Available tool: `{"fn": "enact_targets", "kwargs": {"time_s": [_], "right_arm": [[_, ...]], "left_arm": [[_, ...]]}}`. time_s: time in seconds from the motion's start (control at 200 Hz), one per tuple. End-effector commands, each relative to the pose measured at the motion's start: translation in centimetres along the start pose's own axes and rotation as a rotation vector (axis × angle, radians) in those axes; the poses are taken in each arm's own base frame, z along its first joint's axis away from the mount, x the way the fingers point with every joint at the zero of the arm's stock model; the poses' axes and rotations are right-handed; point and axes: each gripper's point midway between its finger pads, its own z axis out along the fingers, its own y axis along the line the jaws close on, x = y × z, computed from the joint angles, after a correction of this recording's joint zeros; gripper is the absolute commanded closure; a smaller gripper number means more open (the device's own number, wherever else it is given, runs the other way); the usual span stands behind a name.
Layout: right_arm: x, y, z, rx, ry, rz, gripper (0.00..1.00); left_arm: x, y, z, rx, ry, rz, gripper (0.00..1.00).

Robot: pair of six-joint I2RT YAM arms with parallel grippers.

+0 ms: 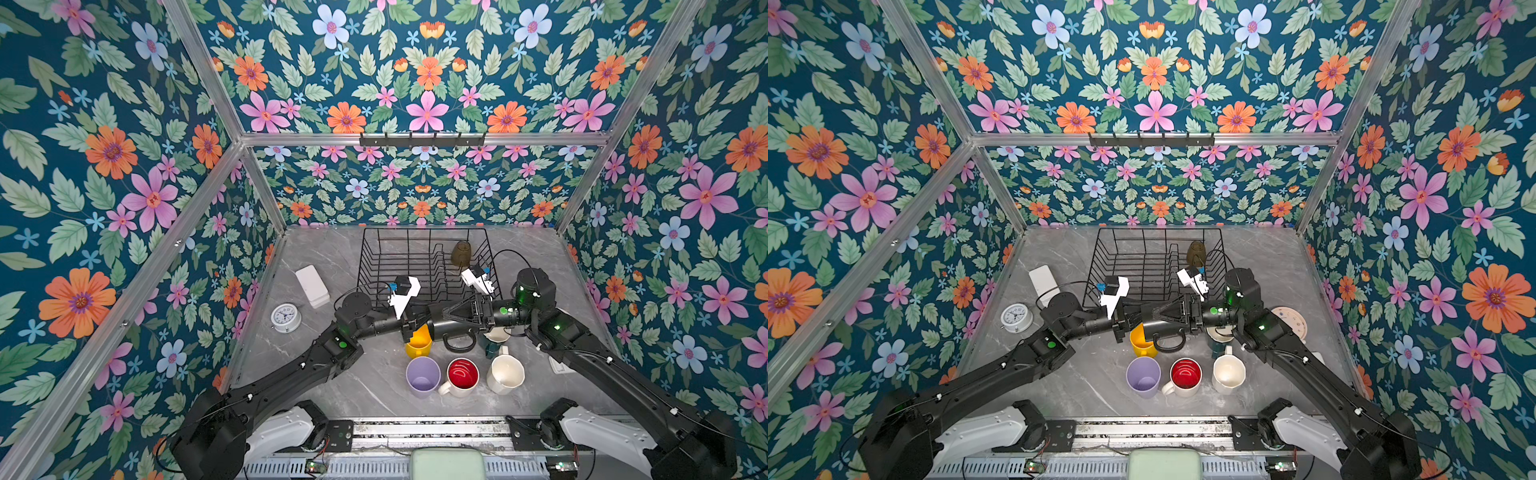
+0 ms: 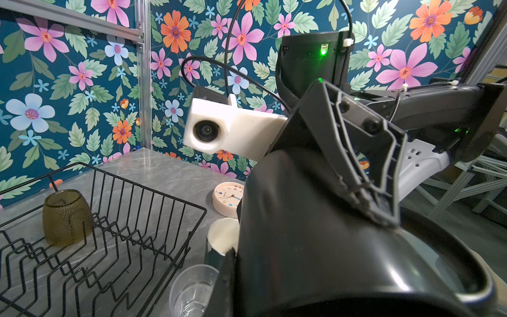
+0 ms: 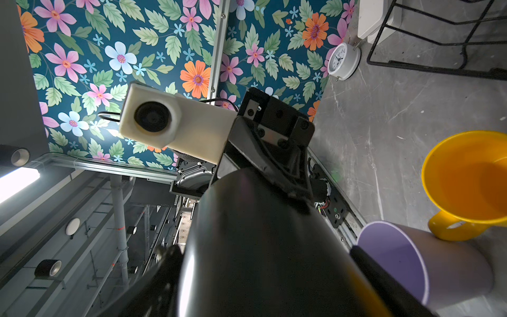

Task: Load the cups into the dish rack
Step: 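Close the right gripper on the black mug body beside the left gripper, then open the left gripper and release the black mug to the right gripper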

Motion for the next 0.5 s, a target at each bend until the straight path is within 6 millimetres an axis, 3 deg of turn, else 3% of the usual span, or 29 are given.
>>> {"fn": "enact_targets", "kwargs": {"time_s": [0.0,0.495], "right_arm": [[-0.11,-0.23,0.11,0.005,-0.007,0.006,0.13],[-0.08,-0.55,0.15,0.01,-0.012,0.035,0.53]], "left_arm": [[-3.46,-0.88,-0.17,0.027,-0.125,0.053,1.0],[-3.6,-0.16,0.09,-0.003,-0.138,0.049,1.0]]}}
